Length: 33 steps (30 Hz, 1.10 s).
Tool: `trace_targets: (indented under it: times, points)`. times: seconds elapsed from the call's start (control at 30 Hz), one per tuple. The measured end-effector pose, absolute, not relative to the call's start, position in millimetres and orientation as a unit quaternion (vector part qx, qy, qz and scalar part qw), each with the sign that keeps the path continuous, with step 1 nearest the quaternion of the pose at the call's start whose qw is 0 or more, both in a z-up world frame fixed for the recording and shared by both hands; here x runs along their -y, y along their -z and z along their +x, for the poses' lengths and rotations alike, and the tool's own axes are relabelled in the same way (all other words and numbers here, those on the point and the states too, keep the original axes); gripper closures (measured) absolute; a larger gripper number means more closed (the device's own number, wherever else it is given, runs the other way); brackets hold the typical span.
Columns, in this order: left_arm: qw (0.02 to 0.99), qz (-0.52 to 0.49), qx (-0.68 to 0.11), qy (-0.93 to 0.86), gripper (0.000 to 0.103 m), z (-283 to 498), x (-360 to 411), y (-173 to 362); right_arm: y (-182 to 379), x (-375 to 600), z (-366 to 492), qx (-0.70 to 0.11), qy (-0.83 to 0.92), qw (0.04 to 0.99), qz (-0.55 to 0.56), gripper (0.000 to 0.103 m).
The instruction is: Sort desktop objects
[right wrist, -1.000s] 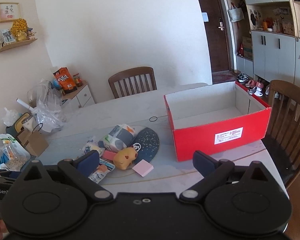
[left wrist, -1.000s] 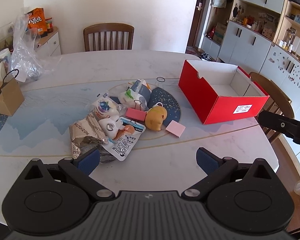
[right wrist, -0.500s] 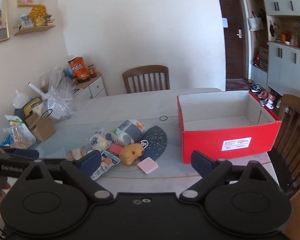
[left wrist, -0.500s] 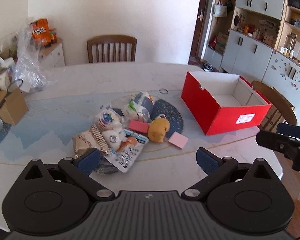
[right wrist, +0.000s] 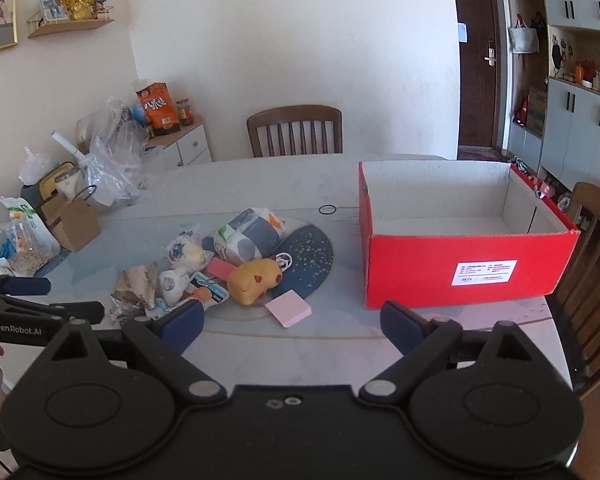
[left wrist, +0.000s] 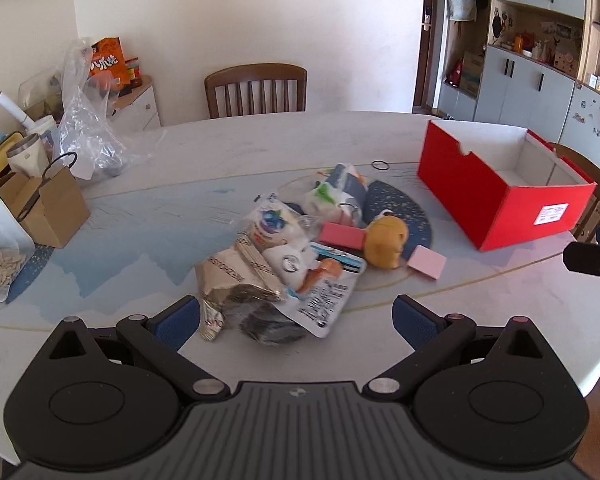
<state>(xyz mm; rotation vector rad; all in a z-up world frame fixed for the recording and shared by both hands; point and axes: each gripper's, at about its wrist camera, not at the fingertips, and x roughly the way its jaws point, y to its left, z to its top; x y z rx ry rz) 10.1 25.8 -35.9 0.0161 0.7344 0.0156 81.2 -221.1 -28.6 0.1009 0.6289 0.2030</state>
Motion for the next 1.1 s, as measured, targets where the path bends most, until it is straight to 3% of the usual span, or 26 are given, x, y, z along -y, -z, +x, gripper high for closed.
trace_targets:
  times: [0.6,1.1]
  points:
    - [0.918,0.052,-0.392,0.042,0.001,90.1,-115.3,87.1,83.4,162.6,154.9,-0.366,-0.04,0.93,0.022,0.016]
    - [0.897,0.069,-0.42,0.115,0.001,125.0,-131.3,118.2,108.7,144.4,188.1,-0.401,-0.017,0.916,0.004,0.017]
